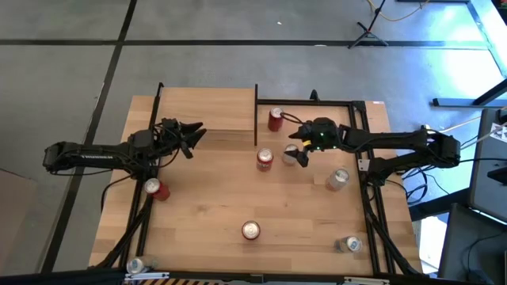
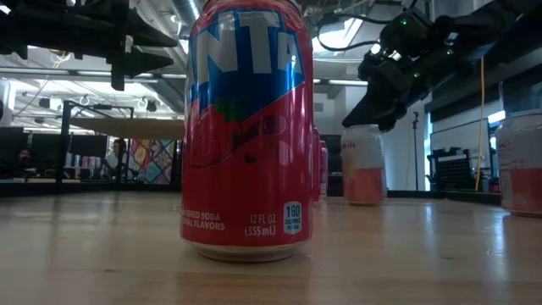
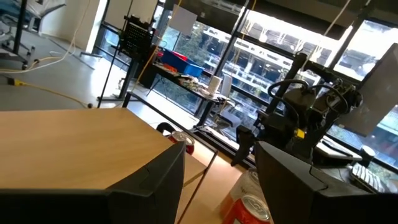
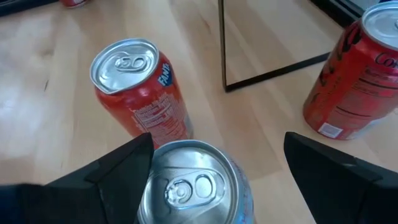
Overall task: Place canned beverage on shelf
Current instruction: Put the top white soda can on the shelf
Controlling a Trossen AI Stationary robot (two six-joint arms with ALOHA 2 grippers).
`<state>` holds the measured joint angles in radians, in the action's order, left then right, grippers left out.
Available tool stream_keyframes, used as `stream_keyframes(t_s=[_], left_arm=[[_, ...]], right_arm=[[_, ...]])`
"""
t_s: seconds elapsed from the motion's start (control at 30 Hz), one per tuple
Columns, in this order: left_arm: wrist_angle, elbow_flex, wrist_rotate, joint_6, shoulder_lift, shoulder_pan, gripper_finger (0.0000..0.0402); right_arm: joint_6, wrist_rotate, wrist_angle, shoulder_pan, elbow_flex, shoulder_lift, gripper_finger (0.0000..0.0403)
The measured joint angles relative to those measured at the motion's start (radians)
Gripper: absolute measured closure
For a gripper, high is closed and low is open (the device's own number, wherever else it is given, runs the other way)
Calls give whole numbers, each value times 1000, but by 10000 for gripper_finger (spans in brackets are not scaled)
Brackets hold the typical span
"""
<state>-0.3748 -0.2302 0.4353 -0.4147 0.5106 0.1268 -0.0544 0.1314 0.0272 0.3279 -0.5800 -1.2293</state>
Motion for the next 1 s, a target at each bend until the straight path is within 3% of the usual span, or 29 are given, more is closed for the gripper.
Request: stream_keyframes(t_s=[0.43, 0.6, 0.8, 1.0], left_arm=[[-3, 0, -1, -4, 0, 0, 214], [-3, 0, -1, -5, 0, 0, 214], [-4, 0, 16, -4, 0, 0, 214], [-12, 0, 22, -4, 0, 2, 214]], right_arm=[[-68, 35, -189, -9, -77, 84, 52], [-75, -33, -176, -69, -33, 81, 52], [-80, -189, -75, -114, 13, 67, 52], [-83, -185, -79, -112, 55, 48, 52]])
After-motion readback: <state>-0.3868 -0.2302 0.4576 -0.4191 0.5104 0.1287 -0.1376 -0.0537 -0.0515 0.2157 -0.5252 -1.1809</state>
